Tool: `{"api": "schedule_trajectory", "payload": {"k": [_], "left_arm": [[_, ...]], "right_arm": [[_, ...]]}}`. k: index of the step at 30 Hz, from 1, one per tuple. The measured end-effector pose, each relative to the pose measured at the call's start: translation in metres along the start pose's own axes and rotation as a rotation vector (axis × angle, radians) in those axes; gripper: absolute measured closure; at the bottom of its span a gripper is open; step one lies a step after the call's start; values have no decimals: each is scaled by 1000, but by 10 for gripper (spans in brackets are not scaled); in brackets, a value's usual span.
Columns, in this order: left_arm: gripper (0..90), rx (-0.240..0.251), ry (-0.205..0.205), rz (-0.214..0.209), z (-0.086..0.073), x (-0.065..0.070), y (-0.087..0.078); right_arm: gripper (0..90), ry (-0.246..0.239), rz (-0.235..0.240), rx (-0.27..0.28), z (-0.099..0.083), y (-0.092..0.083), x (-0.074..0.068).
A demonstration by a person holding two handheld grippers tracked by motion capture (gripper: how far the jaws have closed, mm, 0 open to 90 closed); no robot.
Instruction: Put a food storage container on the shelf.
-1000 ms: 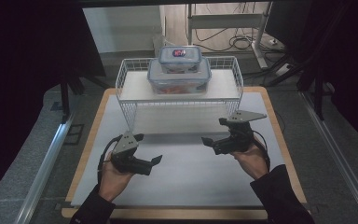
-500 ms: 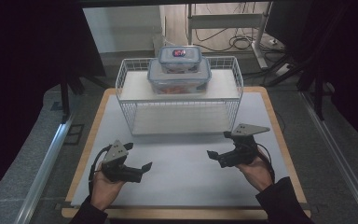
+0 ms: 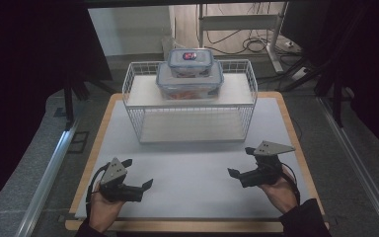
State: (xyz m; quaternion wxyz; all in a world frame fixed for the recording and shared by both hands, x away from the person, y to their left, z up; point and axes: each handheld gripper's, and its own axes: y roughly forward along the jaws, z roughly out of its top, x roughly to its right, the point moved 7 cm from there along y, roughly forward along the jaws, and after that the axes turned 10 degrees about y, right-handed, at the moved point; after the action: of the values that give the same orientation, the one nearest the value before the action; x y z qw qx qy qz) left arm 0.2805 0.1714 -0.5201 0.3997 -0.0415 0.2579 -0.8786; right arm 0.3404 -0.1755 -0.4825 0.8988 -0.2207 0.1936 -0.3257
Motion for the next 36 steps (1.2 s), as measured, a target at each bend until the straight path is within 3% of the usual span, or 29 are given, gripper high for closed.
{"api": "schedule_trajectory", "payload": {"k": [10, 23, 36], "left_arm": [[18, -7, 6, 24, -10, 2, -10], [0, -25, 3, 77, -23, 3, -14], [0, -49, -44, 74, -40, 0, -17]], "right_arm": [[21, 13, -27, -10, -16, -11, 7], [19, 8, -109, 4, -35, -25, 21], [13, 26, -139, -37, -59, -27, 31]]}}
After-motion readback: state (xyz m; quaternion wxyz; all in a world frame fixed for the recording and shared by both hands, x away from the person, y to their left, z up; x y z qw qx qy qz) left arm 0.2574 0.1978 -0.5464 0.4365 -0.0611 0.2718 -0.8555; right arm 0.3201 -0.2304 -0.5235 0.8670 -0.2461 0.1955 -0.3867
